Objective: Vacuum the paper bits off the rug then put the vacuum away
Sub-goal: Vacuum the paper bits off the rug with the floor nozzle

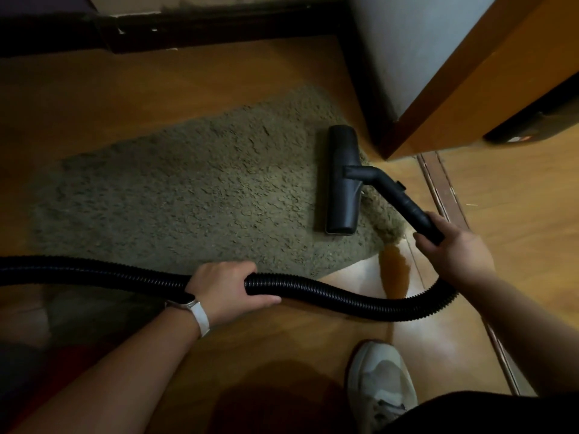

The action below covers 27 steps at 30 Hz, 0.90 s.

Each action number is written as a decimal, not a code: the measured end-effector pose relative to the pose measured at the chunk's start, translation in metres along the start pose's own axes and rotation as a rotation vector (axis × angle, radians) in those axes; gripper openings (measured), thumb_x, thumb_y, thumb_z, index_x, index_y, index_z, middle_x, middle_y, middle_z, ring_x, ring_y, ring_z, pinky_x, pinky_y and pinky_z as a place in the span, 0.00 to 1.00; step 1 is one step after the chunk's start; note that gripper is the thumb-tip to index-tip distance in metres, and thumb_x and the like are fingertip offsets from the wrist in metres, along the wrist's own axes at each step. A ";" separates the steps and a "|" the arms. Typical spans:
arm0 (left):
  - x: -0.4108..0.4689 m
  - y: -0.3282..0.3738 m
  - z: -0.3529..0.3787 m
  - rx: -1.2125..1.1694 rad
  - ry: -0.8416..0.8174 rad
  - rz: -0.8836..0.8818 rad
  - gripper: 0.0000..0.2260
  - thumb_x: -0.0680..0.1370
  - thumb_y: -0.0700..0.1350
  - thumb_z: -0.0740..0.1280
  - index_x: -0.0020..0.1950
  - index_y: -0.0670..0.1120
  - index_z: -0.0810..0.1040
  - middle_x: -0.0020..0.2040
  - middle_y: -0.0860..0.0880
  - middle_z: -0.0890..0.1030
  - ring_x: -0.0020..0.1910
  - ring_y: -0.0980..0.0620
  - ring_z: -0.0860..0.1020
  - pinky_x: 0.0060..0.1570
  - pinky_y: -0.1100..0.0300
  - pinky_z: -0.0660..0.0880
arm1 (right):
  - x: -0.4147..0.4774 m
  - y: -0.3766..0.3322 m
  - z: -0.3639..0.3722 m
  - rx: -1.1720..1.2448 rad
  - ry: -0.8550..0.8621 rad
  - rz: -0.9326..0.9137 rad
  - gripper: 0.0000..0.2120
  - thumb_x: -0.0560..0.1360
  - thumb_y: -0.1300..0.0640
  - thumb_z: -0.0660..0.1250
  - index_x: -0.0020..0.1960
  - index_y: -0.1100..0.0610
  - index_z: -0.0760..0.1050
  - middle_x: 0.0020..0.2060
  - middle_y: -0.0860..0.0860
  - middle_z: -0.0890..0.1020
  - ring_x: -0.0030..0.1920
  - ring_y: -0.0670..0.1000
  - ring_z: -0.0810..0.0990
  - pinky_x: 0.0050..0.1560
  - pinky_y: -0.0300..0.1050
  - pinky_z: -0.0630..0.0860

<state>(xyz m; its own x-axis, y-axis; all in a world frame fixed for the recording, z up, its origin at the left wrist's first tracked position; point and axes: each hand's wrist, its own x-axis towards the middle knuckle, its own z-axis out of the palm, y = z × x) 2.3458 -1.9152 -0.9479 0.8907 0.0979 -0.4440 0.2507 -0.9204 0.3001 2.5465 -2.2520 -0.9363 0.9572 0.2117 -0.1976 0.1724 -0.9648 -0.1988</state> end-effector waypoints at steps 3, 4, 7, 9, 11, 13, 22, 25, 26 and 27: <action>0.005 0.006 0.000 0.016 0.000 0.028 0.26 0.67 0.77 0.58 0.46 0.56 0.74 0.38 0.59 0.76 0.39 0.59 0.76 0.43 0.60 0.75 | -0.018 0.017 -0.002 0.026 -0.032 0.066 0.23 0.76 0.50 0.70 0.71 0.49 0.71 0.40 0.50 0.77 0.38 0.55 0.78 0.39 0.52 0.81; 0.007 0.008 0.000 0.033 -0.001 0.038 0.26 0.67 0.77 0.58 0.46 0.56 0.74 0.38 0.59 0.77 0.39 0.59 0.76 0.43 0.60 0.75 | -0.025 0.023 -0.001 0.031 -0.038 0.080 0.23 0.76 0.50 0.70 0.71 0.49 0.71 0.40 0.51 0.78 0.38 0.55 0.79 0.39 0.52 0.81; 0.009 0.014 0.004 0.060 -0.024 0.064 0.26 0.67 0.77 0.57 0.46 0.56 0.73 0.38 0.59 0.76 0.39 0.59 0.76 0.42 0.60 0.74 | -0.042 0.037 0.005 0.058 -0.055 0.138 0.24 0.76 0.51 0.70 0.71 0.49 0.71 0.40 0.51 0.78 0.37 0.53 0.79 0.38 0.51 0.81; 0.008 0.015 0.008 0.061 -0.045 0.064 0.26 0.67 0.77 0.58 0.46 0.56 0.73 0.38 0.58 0.76 0.38 0.59 0.76 0.42 0.60 0.74 | -0.049 0.044 0.009 0.074 -0.078 0.159 0.24 0.76 0.49 0.70 0.71 0.47 0.70 0.40 0.49 0.79 0.36 0.52 0.79 0.36 0.52 0.82; 0.006 0.015 0.009 0.058 -0.048 0.057 0.27 0.67 0.78 0.57 0.46 0.56 0.73 0.38 0.58 0.77 0.38 0.59 0.76 0.41 0.61 0.73 | -0.049 0.045 0.012 0.072 -0.085 0.147 0.22 0.76 0.48 0.69 0.69 0.44 0.70 0.38 0.48 0.78 0.34 0.50 0.79 0.33 0.53 0.82; 0.005 0.014 0.008 0.055 -0.043 0.056 0.26 0.67 0.77 0.57 0.46 0.56 0.73 0.38 0.59 0.76 0.38 0.60 0.76 0.40 0.61 0.72 | -0.046 0.042 0.015 0.049 -0.068 0.121 0.22 0.76 0.48 0.69 0.68 0.45 0.70 0.36 0.47 0.77 0.31 0.49 0.78 0.30 0.51 0.81; 0.003 0.013 -0.001 0.086 -0.022 0.039 0.27 0.67 0.77 0.58 0.48 0.56 0.74 0.41 0.58 0.77 0.40 0.57 0.74 0.38 0.59 0.67 | -0.014 -0.003 0.019 -0.057 -0.104 -0.140 0.24 0.76 0.47 0.69 0.70 0.46 0.70 0.41 0.48 0.79 0.35 0.50 0.75 0.28 0.37 0.65; 0.001 0.010 -0.001 0.092 -0.039 0.037 0.28 0.67 0.77 0.57 0.49 0.56 0.74 0.42 0.58 0.78 0.42 0.56 0.77 0.39 0.59 0.69 | -0.005 -0.011 0.022 -0.092 -0.103 -0.169 0.25 0.76 0.45 0.68 0.72 0.45 0.70 0.46 0.51 0.82 0.37 0.50 0.74 0.33 0.39 0.66; 0.001 0.010 -0.002 0.097 -0.043 0.036 0.28 0.67 0.77 0.57 0.49 0.56 0.74 0.42 0.58 0.78 0.42 0.56 0.76 0.39 0.59 0.68 | -0.005 -0.011 0.023 -0.088 -0.098 -0.168 0.26 0.75 0.45 0.69 0.72 0.45 0.70 0.46 0.51 0.83 0.37 0.50 0.75 0.33 0.40 0.67; 0.000 0.011 -0.002 0.104 -0.045 0.036 0.28 0.67 0.77 0.57 0.50 0.56 0.74 0.42 0.58 0.78 0.42 0.56 0.76 0.38 0.59 0.67 | -0.005 -0.009 0.022 -0.071 -0.090 -0.164 0.26 0.75 0.45 0.69 0.72 0.45 0.70 0.45 0.51 0.82 0.37 0.51 0.75 0.33 0.40 0.67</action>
<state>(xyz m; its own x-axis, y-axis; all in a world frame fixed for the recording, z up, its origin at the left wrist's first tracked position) 2.3494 -1.9240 -0.9427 0.8800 0.0487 -0.4724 0.1755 -0.9577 0.2281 2.5346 -2.2406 -0.9548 0.8908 0.3769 -0.2537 0.3432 -0.9241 -0.1679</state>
